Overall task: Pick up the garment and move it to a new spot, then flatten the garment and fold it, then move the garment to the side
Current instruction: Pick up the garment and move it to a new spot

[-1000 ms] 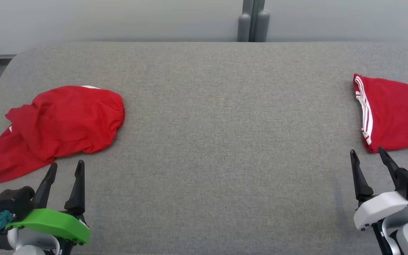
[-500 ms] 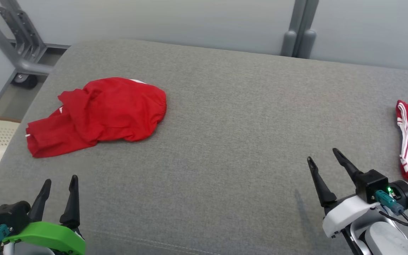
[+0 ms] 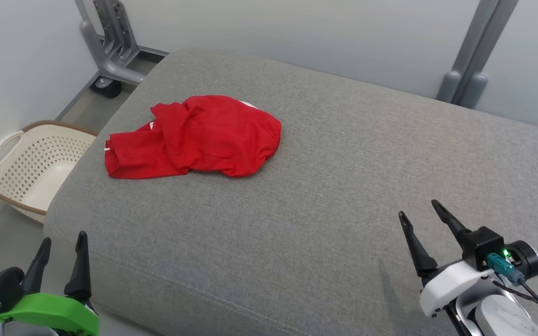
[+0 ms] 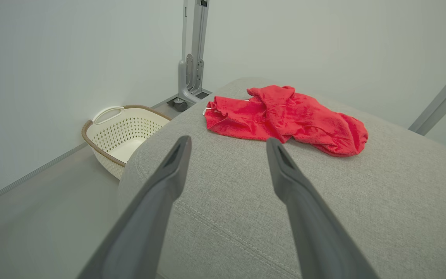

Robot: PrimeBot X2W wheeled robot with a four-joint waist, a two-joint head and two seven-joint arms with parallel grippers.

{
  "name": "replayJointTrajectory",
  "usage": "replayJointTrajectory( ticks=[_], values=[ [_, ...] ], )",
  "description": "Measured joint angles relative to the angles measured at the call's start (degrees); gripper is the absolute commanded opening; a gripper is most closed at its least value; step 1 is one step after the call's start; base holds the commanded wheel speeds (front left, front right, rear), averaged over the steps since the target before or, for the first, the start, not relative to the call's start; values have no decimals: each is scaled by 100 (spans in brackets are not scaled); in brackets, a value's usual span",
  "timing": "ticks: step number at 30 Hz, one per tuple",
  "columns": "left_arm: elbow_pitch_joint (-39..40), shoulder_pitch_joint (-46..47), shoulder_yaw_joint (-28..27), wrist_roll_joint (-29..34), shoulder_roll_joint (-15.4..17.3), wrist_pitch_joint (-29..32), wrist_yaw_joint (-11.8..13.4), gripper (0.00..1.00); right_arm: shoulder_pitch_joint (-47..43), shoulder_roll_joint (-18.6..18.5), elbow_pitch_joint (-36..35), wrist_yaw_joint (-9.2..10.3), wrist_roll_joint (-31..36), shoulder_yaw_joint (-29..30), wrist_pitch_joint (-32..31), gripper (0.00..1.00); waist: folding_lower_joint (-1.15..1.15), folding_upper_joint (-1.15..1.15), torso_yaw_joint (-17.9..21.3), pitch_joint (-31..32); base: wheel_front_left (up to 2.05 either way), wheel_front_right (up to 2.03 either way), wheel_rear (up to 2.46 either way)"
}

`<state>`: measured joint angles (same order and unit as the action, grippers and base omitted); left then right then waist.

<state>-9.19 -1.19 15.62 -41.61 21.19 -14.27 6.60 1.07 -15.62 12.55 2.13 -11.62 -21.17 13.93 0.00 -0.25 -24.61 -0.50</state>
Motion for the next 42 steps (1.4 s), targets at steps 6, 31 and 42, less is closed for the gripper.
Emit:
replayJointTrajectory(
  ticks=[6,31,42],
  values=[
    [-104,266,-86,-350,11,188,-120,100,201,78,-220,-11,126,-162,0,100,0,0,-156,-137,0,0,0],
    [-1839,3136,-520,-2007,-305,1996,-749,100,1092,-266,-1176,7,721,-269,-623,100,1,0,780,-2043,0,0,0],
    [-2334,3849,-728,-2267,-459,2056,-955,100,1394,-445,-1653,145,915,-34,-827,100,1,0,1073,-2840,0,0,0]
  ],
)
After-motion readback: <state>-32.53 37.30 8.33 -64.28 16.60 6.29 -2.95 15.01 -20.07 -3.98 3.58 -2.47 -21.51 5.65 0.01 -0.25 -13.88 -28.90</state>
